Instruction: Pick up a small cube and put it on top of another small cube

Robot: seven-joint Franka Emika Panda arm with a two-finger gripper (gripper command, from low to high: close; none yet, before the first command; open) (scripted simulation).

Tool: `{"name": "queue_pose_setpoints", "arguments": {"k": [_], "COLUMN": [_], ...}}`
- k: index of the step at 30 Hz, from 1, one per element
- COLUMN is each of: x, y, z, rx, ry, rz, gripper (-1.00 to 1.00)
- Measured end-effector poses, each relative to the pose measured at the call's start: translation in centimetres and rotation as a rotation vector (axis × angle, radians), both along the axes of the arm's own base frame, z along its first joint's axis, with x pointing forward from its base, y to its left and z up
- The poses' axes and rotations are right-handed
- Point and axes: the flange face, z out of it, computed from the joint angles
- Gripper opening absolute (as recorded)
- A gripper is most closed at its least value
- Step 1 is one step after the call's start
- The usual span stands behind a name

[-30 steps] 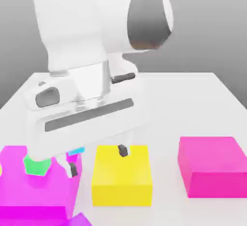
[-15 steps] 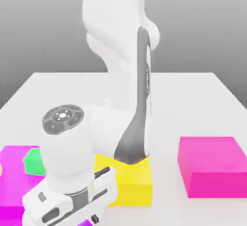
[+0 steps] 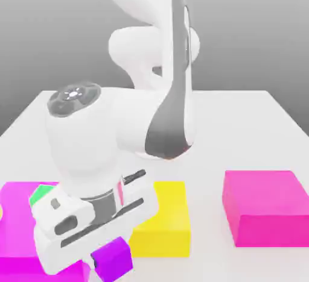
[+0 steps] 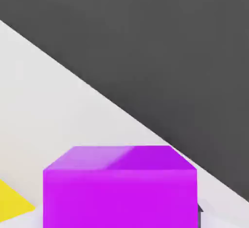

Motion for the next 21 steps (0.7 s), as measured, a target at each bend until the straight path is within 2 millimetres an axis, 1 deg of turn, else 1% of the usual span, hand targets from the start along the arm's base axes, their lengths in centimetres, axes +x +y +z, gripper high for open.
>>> {"name": "queue_pose_setpoints", "arguments": {"k": [4, 8, 14, 20, 21], "x": [-3.1, -6.6, -11.9, -17.6, -17.9], "y": [-1.6, -3.6, -4.3, -5.0, -4.6], "z": [2.7, 5.3, 8.4, 10.3, 10.6], "rx": [0.026, 0.033, 0.003, -0.065, -0.09], "ry": [0.018, 0.029, 0.04, 0.034, 0.027], "rz": [-0.139, -0.289, -0.464, -0.656, -0.661], "gripper": [-1.0, -1.0, -1.0, -1.0, -1.0]}}
